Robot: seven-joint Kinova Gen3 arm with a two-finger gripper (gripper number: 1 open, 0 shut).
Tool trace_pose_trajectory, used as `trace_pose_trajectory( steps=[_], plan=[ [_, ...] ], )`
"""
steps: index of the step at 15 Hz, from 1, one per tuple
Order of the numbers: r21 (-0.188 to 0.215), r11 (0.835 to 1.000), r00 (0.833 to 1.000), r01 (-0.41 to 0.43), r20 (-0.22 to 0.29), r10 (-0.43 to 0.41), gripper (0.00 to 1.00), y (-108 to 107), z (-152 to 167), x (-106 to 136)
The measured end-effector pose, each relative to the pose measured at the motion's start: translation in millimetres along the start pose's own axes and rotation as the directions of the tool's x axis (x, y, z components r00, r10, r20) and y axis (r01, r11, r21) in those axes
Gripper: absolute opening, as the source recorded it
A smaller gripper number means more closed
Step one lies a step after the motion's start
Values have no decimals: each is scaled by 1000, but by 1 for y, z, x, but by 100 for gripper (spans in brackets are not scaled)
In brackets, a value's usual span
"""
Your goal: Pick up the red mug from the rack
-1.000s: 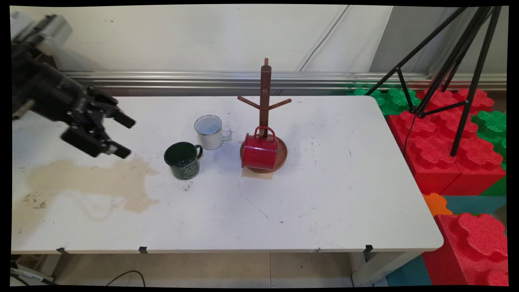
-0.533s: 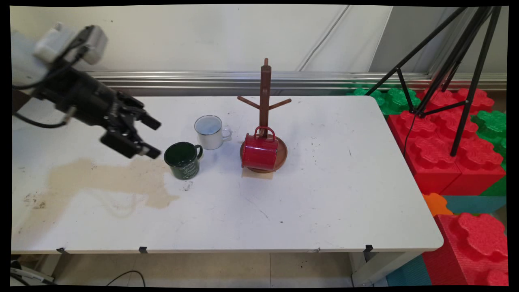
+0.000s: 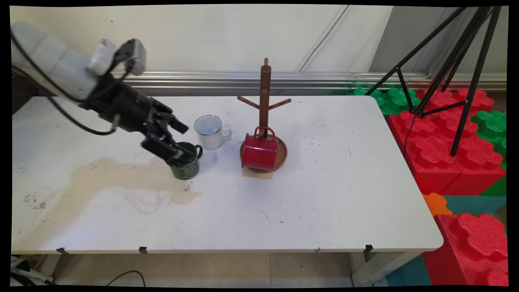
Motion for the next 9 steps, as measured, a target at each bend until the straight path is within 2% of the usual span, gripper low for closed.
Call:
trace_pose_trajectory(
  steps=[9],
  plan=[
    [20, 997, 997, 70, -22, -69, 100, 3, 72, 14]
  ],
)
